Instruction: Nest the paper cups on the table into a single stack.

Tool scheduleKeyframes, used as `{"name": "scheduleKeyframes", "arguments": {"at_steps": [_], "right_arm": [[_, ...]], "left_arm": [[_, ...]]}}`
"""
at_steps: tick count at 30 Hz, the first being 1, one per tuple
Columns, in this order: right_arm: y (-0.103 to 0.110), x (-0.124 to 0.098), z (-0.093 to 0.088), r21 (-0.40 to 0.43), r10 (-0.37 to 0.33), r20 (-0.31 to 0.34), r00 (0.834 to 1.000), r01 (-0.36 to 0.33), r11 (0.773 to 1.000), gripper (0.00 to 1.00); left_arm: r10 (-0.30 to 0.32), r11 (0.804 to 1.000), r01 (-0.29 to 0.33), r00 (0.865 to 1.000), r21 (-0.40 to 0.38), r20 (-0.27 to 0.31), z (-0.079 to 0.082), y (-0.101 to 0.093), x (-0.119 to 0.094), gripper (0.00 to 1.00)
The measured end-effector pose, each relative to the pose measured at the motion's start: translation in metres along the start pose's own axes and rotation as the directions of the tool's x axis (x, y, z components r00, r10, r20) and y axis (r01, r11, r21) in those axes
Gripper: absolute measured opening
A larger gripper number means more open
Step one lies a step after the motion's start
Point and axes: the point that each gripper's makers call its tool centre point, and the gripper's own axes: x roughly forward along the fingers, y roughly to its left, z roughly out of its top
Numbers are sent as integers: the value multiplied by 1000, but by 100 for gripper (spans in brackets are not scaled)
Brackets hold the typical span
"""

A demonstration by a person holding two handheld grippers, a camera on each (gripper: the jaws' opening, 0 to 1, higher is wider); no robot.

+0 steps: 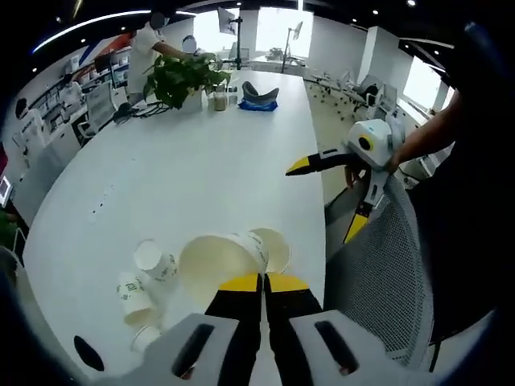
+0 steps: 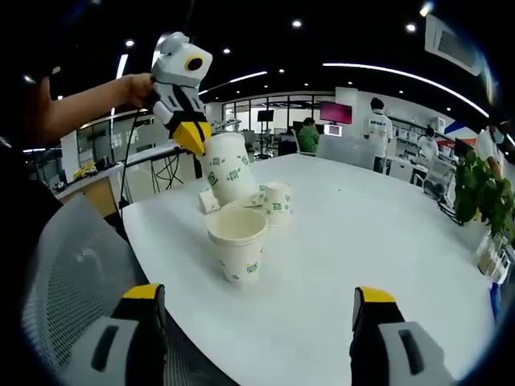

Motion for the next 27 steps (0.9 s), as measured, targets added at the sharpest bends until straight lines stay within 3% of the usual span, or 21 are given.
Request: {"name": "scheduleKeyframes", "arguments": {"at_steps": [7,17,27], "right_arm": [[0,0,0,1,1,3,1000,-1,1000,98],[-1,0,0,4,-2,3,1000,2,1000,98],[-2,0,0,5,-7,5,1000,7,1000,98]], "left_arm": [[-10,1000,10,1000,24,-6,6,-3,-2,0],[-57,997,58,998,54,-34,10,-17,11,0],[-65,994,75,991,79,-120,-8,-10,26,0]]}}
